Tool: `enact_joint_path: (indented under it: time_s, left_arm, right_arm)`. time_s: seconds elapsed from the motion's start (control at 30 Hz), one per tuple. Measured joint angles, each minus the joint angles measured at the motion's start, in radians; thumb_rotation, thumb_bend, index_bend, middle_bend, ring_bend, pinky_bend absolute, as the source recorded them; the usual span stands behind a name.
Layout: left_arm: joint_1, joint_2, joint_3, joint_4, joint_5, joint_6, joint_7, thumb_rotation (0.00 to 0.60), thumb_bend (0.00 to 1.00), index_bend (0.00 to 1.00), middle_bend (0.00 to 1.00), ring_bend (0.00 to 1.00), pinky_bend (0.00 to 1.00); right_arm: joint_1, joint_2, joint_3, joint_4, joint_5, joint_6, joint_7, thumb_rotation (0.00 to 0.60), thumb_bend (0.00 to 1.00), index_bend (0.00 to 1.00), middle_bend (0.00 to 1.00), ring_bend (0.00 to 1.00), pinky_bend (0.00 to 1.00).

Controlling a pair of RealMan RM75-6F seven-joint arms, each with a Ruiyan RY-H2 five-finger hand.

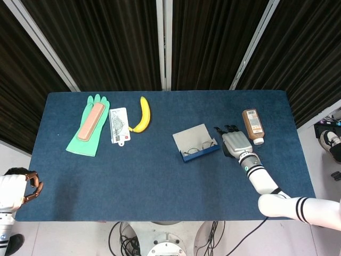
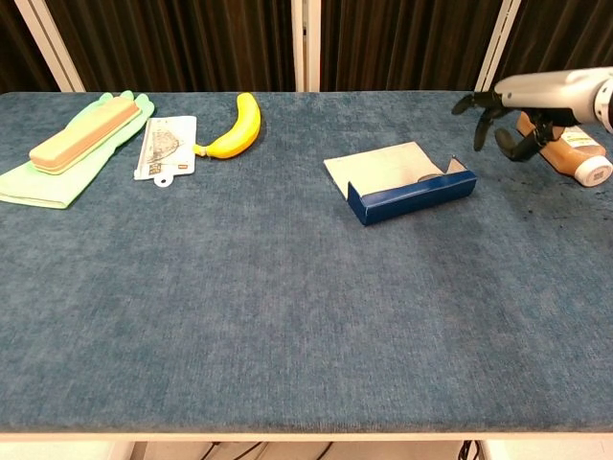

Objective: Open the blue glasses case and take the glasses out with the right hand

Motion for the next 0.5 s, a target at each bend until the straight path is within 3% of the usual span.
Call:
enact_joint_path:
  time_s: [0.3,0.5]
  left_arm:
    - [0.0,-0.002,-0.001,0.001,-0.003,0.0,0.003,0.6,0.37,0.66,0.67,0.43,0.36]
    - [0.0,-0.002,-0.001,0.001,-0.003,0.0,0.002,0.6,0.37,0.66,0.66,0.43,0.36]
  right_arm:
    - [-0.028,-0.07,0.024,0.145,-0.052,-0.132,0.091,0.6,0.78,0.0,0.27,0.0,0.0]
    - [-0.013,-0.118,0.054,0.161,-0.109,-0.155,0.1,0.6,0.78,0.0,0.27,0.0,0.0]
